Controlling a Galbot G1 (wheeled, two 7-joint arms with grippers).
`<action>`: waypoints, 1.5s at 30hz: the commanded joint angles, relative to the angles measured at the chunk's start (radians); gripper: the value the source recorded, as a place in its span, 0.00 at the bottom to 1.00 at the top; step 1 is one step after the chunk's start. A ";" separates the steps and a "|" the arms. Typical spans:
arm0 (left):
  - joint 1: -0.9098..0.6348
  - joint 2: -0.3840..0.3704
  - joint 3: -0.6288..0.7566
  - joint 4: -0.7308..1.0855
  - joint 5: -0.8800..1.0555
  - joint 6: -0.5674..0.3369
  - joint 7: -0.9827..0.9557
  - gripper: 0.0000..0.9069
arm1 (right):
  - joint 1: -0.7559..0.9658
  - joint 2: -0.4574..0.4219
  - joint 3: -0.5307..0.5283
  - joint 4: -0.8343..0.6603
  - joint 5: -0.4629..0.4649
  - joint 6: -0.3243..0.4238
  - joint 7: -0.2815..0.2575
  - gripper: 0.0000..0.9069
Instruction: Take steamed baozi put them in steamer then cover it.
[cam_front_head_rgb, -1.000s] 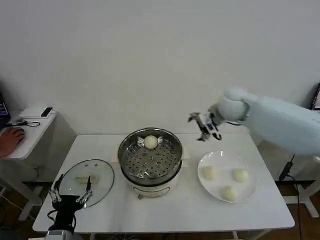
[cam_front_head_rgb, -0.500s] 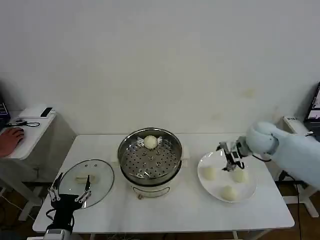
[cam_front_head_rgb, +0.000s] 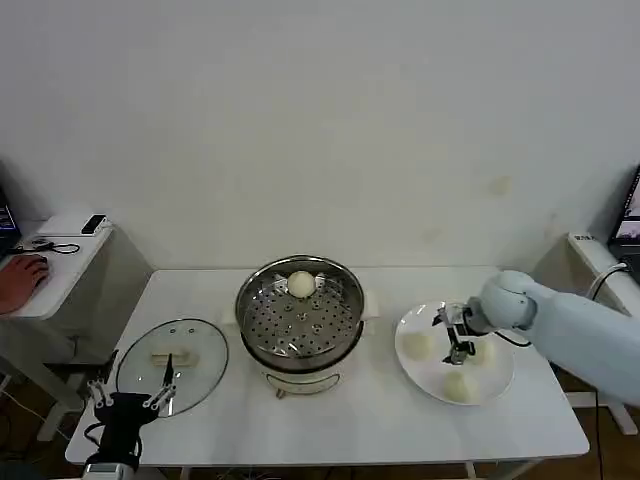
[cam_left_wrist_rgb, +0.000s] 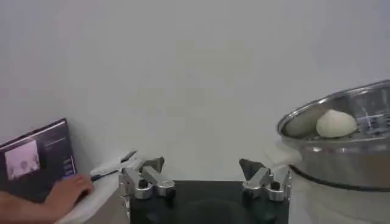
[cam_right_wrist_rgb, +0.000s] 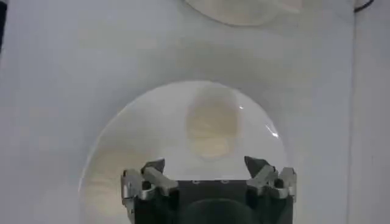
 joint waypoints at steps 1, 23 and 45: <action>-0.006 0.002 -0.005 0.008 0.000 0.000 0.000 1.00 | -0.037 0.111 0.022 -0.110 -0.020 0.004 0.000 1.00; -0.014 -0.002 -0.005 0.017 0.001 0.000 -0.002 1.00 | -0.051 0.164 0.023 -0.174 -0.058 -0.024 0.001 0.73; -0.018 0.000 0.004 -0.001 0.000 0.002 -0.001 1.00 | 0.336 0.057 -0.052 -0.065 0.141 -0.061 -0.031 0.71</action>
